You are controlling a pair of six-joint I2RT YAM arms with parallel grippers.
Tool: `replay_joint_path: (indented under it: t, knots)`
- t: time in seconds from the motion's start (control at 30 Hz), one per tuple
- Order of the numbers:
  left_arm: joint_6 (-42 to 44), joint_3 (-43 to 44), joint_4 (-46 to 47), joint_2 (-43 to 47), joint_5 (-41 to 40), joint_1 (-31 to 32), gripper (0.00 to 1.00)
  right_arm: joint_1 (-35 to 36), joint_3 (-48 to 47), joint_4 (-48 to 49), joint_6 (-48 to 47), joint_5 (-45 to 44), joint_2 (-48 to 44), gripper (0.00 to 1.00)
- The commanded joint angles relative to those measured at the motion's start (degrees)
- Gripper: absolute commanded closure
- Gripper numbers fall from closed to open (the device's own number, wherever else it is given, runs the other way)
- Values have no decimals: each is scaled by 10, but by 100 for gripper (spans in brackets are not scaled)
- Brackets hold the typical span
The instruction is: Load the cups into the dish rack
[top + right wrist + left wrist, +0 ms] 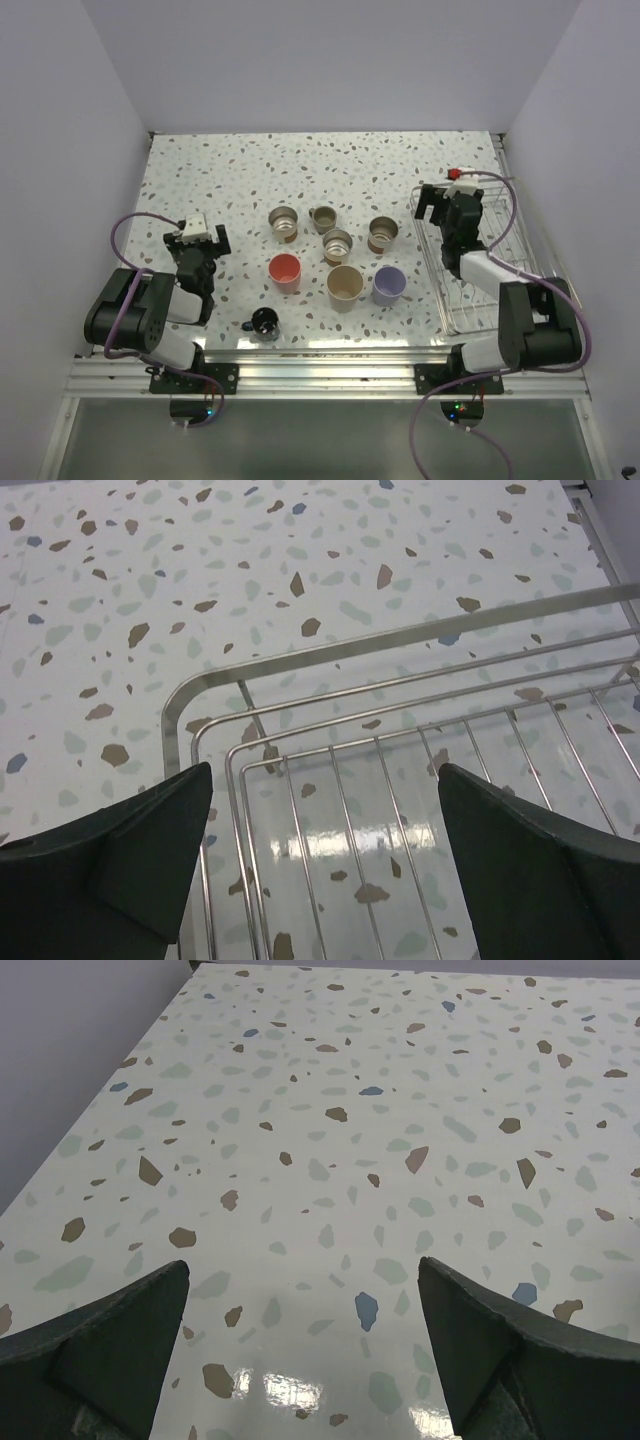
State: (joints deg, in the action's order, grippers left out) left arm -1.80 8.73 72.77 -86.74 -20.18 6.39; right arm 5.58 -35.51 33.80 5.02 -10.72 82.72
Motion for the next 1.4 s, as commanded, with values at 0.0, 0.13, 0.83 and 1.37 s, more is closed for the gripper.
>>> replay_joint_path:
  t: [0.0, 0.13, 0.83, 1.37]
  knots:
    - [14, -1, 76, 0, -5, 0, 0, 2, 4, -121, 3, -4, -77, 2]
    - [14, -1, 77, -1, -5, 0, 0, 2, -55, -248, 48, -23, -142, 2]
    - [14, -1, 77, 0, -5, 0, 0, 14, -242, -566, 280, 85, -250, 2]
    - [43, 8, 57, 2, 99, -13, 0, 101, -279, -745, 256, 178, -224, 2]
